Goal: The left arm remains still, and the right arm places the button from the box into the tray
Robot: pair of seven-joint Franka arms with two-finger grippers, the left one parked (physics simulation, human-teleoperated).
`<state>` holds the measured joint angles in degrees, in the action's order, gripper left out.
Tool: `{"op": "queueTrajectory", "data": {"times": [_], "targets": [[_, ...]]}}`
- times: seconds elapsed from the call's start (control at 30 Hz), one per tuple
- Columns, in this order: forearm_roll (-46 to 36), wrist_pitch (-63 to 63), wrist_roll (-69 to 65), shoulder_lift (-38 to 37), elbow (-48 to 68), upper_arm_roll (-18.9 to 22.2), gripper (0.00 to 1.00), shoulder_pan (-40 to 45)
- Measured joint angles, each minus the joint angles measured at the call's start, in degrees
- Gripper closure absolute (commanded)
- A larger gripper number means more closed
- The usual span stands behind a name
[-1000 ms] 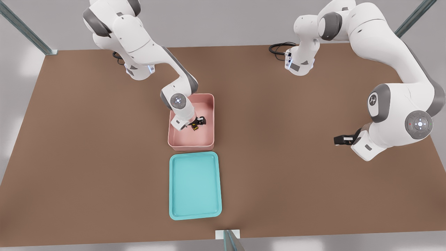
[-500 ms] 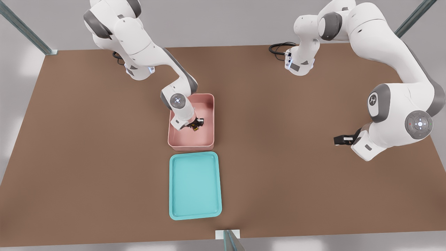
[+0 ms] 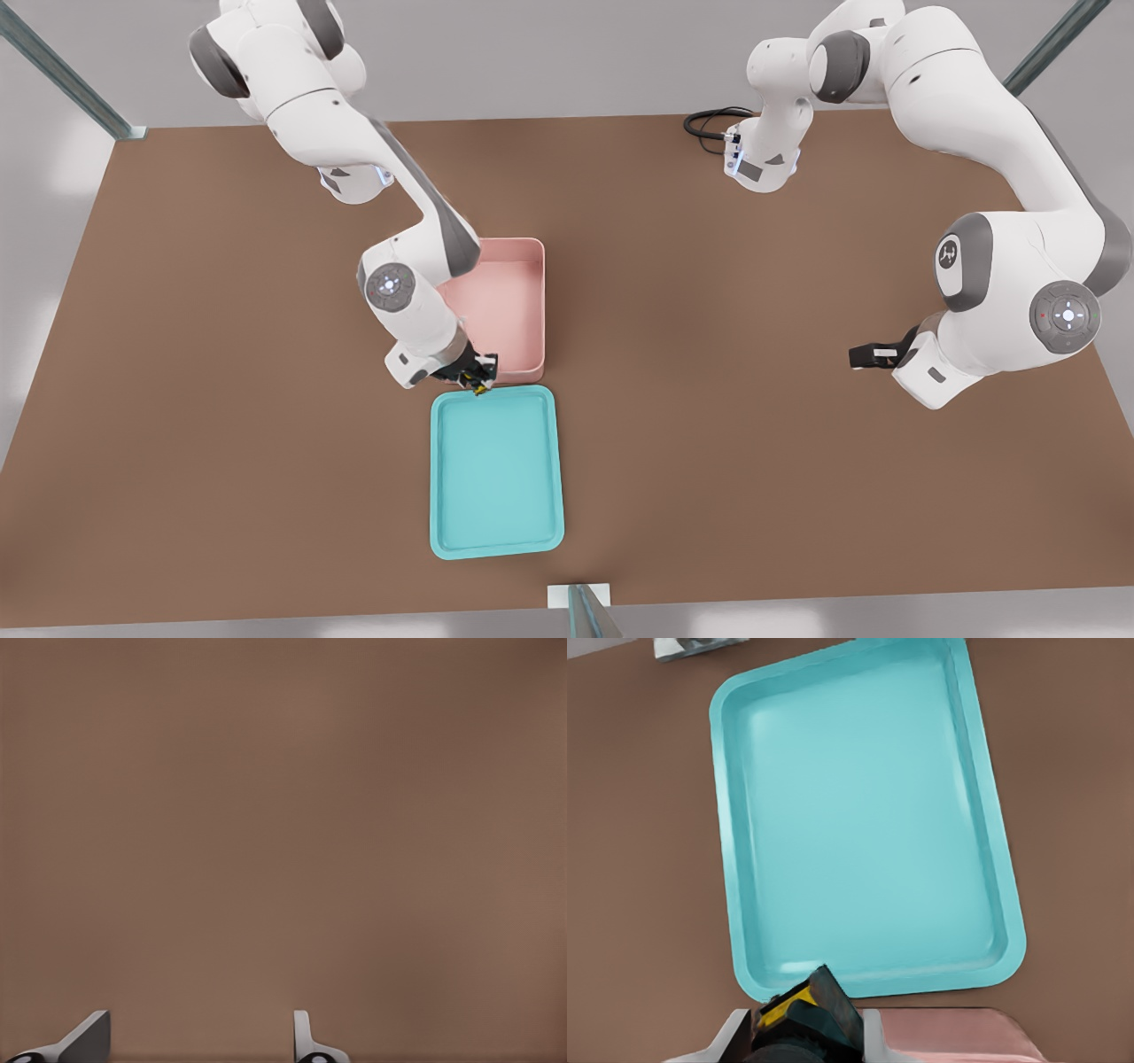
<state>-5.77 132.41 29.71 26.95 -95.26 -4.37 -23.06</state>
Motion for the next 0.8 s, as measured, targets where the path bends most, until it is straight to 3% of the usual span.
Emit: {"op": "queueTrajectory", "data": {"times": [0.13, 0.27, 0.3, 0.33, 0.7, 0.8], "targets": [[1.1, -3.1, -2.4, 13.6, 16.3, 2.2, 0.60, 0.5], [1.4, -2.9, -3.7, 24.6, 27.6, 1.1, 0.60, 0.5], [1.5, -2.3, -3.9, 26.0, 28.5, 0.9, 0.45, 0.6], [1.8, -1.9, -3.9, 26.7, 28.9, 0.8, 0.00, 0.7], [3.9, 1.2, -1.4, 32.2, 30.6, -0.1, 0.00, 1.4], [3.1, -9.9, -3.1, 25.5, 41.8, -2.6, 0.00, 4.8]]}}
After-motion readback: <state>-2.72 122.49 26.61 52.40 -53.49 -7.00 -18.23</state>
